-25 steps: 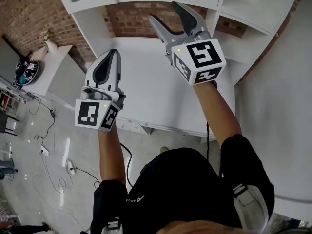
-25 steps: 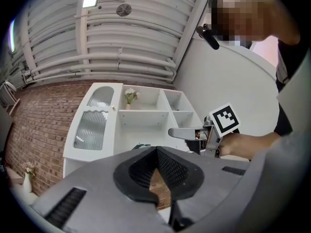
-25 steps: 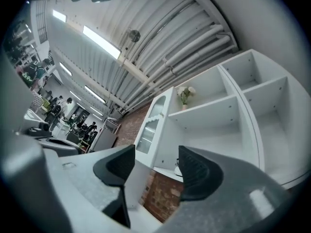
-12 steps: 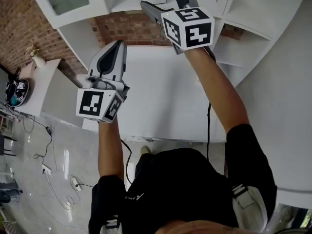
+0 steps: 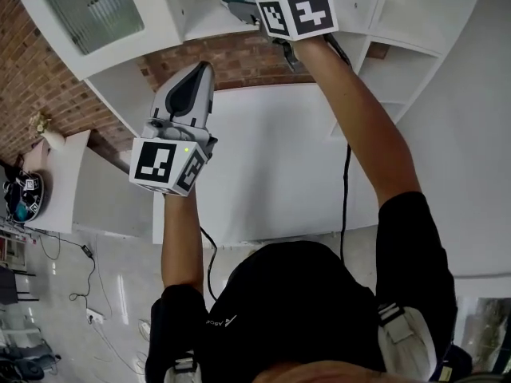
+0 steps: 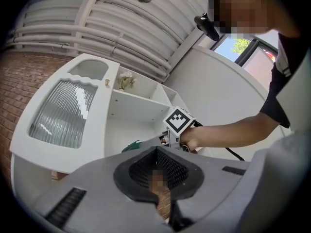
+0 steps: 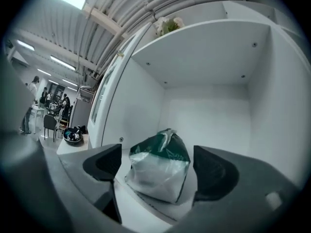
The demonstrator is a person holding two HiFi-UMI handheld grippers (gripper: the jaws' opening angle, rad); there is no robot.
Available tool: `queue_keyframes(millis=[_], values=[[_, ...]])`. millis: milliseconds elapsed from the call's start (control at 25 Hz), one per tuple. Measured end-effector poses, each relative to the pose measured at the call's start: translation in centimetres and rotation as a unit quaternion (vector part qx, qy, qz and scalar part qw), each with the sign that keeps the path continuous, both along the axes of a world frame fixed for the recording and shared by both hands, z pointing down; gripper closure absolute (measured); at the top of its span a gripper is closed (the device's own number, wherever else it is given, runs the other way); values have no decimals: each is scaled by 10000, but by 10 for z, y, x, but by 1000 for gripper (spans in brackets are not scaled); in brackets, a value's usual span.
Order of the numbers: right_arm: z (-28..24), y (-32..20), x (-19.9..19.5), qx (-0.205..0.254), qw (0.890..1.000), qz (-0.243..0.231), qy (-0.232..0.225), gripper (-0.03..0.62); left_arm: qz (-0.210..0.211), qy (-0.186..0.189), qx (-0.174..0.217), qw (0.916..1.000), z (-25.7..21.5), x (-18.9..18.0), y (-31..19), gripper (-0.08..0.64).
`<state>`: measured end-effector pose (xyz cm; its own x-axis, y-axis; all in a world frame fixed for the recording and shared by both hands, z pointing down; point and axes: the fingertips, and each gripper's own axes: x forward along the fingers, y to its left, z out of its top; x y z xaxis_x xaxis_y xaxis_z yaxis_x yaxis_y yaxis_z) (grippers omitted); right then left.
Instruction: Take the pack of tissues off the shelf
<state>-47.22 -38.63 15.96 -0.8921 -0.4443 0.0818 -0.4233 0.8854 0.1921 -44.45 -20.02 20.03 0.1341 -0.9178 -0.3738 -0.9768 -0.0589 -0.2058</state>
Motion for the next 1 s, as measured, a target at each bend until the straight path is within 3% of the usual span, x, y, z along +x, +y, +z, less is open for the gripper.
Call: queue_keyframes(millis=[200,360,440,560,720,1000], values=[[9,-13,-22,-306,9987,222,327,145,319,8,-28,9995,6,-12,-2,561],[17,-24,-28,-283,9961,545,627,147,420,47,-30,9991,11,-23,1,561],[18,-26,-27,-195,9951,660,710,162,430,62,-22,9991,12,-28,2,561],[20,-24,-25,-32,9945,681,793,246,427,93,-7,9990,14,-32,0,561],[17,-21,-22,239,9956,620,664,322,467,100,-43,9989,16,-23,-10,561],[5,-4,15,630,9977,260,-63,344,433,67,-68,9990,17,14,-24,561]])
